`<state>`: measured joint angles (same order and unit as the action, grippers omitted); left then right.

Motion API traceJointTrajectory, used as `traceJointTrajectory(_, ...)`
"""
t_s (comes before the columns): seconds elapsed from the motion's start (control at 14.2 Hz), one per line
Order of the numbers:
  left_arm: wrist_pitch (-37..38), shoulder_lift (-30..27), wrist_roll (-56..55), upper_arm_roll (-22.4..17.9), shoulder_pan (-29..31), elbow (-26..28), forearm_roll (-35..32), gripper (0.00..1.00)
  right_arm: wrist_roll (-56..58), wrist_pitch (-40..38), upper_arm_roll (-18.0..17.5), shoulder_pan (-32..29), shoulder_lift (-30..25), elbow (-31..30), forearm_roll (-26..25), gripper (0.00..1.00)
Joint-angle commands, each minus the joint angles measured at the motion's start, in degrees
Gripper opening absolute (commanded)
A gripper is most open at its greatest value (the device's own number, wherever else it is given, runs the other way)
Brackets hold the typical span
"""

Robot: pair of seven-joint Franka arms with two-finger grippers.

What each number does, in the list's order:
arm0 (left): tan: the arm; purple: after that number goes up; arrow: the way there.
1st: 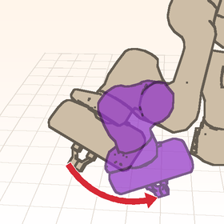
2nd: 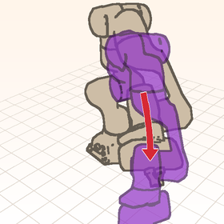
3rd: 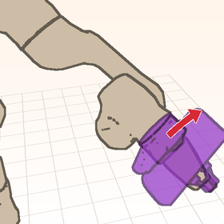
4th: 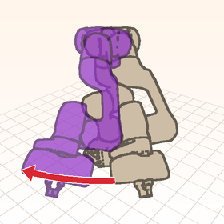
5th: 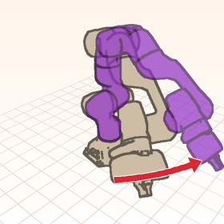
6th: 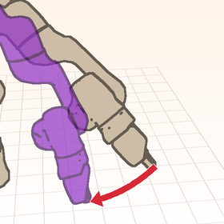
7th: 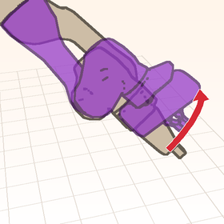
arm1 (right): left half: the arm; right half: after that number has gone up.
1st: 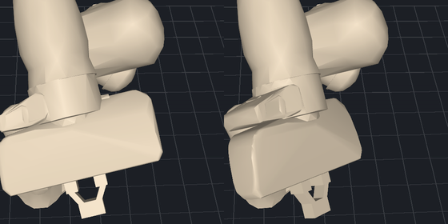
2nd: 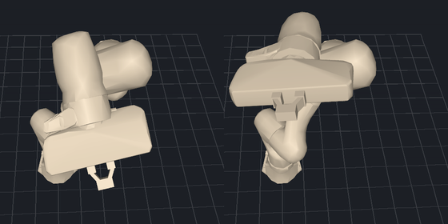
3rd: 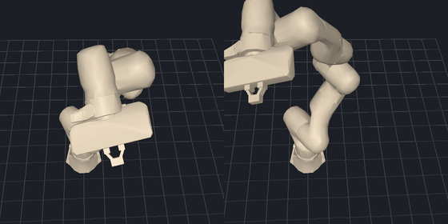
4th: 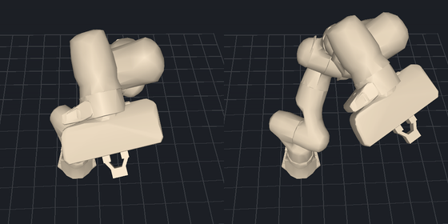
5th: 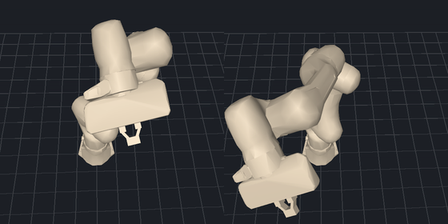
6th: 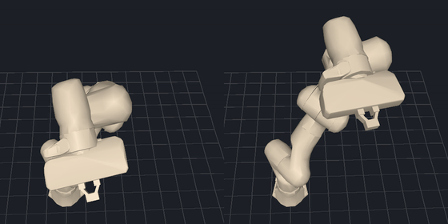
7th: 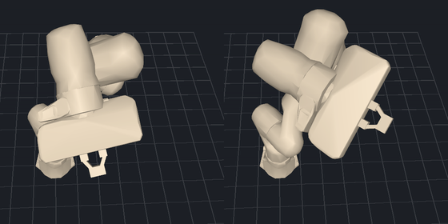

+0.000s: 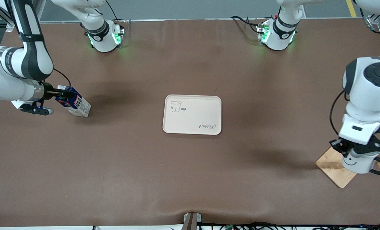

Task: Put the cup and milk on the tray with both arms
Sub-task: 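Lift the mug off the wooden tree with the left gripper, then carry the mug onto the tray and lower it with the left gripper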

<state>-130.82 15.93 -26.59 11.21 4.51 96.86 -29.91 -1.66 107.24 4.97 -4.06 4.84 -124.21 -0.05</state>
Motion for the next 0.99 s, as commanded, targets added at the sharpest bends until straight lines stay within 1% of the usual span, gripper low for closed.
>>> traceJointTrajectory(0.0,7.31,-0.73,0.13,1.0,-3.61,-1.75,-2.17,0.0,-0.89,1.04,-0.58,-0.6,-1.68,-1.83,-0.12,0.91)
traceJointTrajectory(0.07,10.12,-0.64,0.05,1.09,-5.63,-2.46,-2.17,0.0,-0.89,1.04,-0.58,-0.6,-1.68,-1.83,-0.12,0.77)
traceJointTrajectory(0.14,12.49,-0.29,0.39,1.09,-7.48,-3.25,-2.25,0.0,-0.89,0.96,-0.58,-0.6,-1.68,-1.83,-0.04,0.58)
traceJointTrajectory(0.21,15.56,0.06,0.4,1.18,-10.19,-3.78,-2.26,0.0,-0.98,0.95,-0.58,-0.6,-1.59,-1.83,-0.04,0.45)
traceJointTrajectory(0.28,18.47,0.5,-0.13,1.09,-13.44,-4.13,-1.99,0.0,-0.98,0.87,-0.58,-0.6,-1.59,-1.83,-0.04,0.37)
traceJointTrajectory(0.35,19.71,1.37,-0.91,1.09,-16.6,-4.13,-1.64,0.0,-0.98,0.87,-0.58,-0.6,-1.59,-1.83,-0.04,0.27)
traceJointTrajectory(0.42,20.33,2.08,-2.31,1.01,-19.33,-4.13,-1.38,0.0,-0.89,0.78,-0.58,-0.6,-1.59,-1.83,0.05,0.19)
traceJointTrajectory(0.49,20.43,2.69,-2.5,1.09,-21.27,-4.13,-1.2,0.0,-0.89,0.52,-0.58,-0.51,-1.59,-1.74,-0.03,0.15)
traceJointTrajectory(0.56,20.78,3.57,-2.68,1.27,-22.95,-4.13,-0.42,0.0,-0.8,0.34,-0.58,-0.51,-1.59,-1.74,0.05,0.15)
traceJointTrajectory(0.7,20.78,6.81,-3.12,1.45,-26.82,-6.23,6.23,0.0,-0.8,-0.71,-0.58,-0.69,-1.59,-1.04,-0.04,0.14)
traceJointTrajectory(0.77,20.78,8.22,-3.38,1.45,-28.14,-7.03,9.05,0.0,-0.89,-1.67,-0.49,-0.95,-1.5,-0.25,-0.04,0.12)
traceJointTrajectory(0.92,20.78,11.21,-3.65,1.45,-30.95,-8.78,12.06,0.0,-0.8,-4.74,-0.49,-1.3,-1.06,2.03,-0.04,0.1)
